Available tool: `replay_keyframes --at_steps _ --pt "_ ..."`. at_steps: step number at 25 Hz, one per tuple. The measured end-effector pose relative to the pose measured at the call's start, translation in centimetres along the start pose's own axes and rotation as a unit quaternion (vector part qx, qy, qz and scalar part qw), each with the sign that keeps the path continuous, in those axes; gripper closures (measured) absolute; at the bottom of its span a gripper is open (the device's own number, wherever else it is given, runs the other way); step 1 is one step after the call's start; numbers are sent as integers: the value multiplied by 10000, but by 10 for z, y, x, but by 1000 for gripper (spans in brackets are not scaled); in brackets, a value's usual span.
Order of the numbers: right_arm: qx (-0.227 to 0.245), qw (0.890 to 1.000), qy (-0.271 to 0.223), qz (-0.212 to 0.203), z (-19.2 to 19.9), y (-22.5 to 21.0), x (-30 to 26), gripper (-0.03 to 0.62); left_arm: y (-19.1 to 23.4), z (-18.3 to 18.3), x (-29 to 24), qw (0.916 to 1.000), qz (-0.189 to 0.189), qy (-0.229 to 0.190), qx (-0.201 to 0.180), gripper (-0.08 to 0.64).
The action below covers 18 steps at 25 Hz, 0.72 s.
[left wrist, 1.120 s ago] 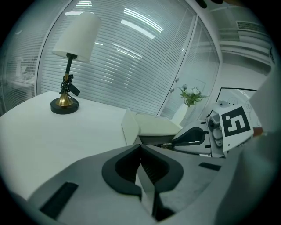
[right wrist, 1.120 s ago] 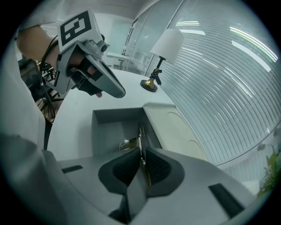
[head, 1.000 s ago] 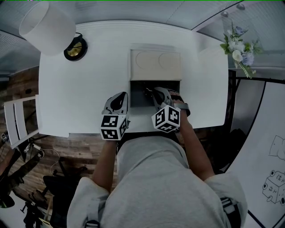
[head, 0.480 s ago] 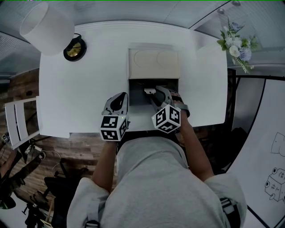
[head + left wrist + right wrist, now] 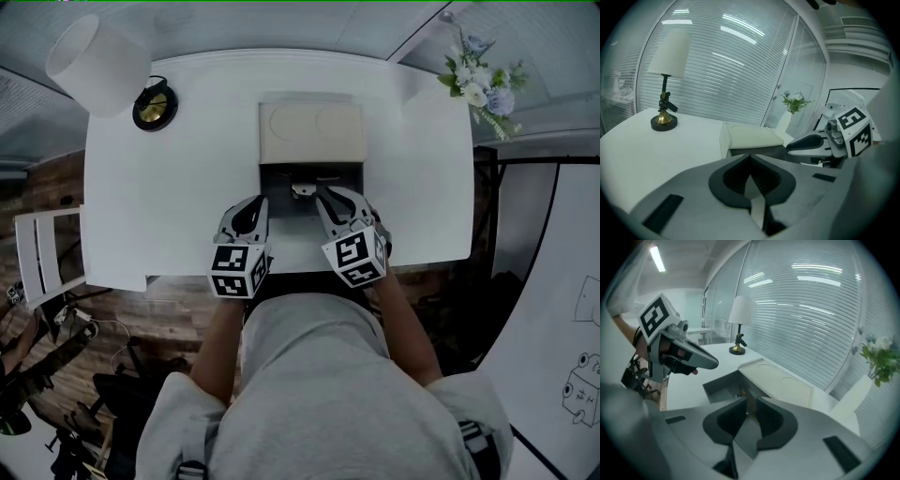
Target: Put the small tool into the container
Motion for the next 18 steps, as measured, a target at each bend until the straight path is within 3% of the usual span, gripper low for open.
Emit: replay_keyframes --at_steps 11,18 --pt "-1532 9847 -767 324 36 -14 59 561 -63 15 6 9992 -332 -101 -203 537" --pt "-1661 9787 -1143 384 58 -16 94 568 -103 33 11 9984 -459 -234 -215 537"
Point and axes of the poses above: the fingertips, and each gripper's own axes: x backward along the fingers, y to its left, z out of its underside, the point moved 5 cm from there along x, backward along the fingers, and after that the axes turned 12 degrees about x, right-handed, at the moved point
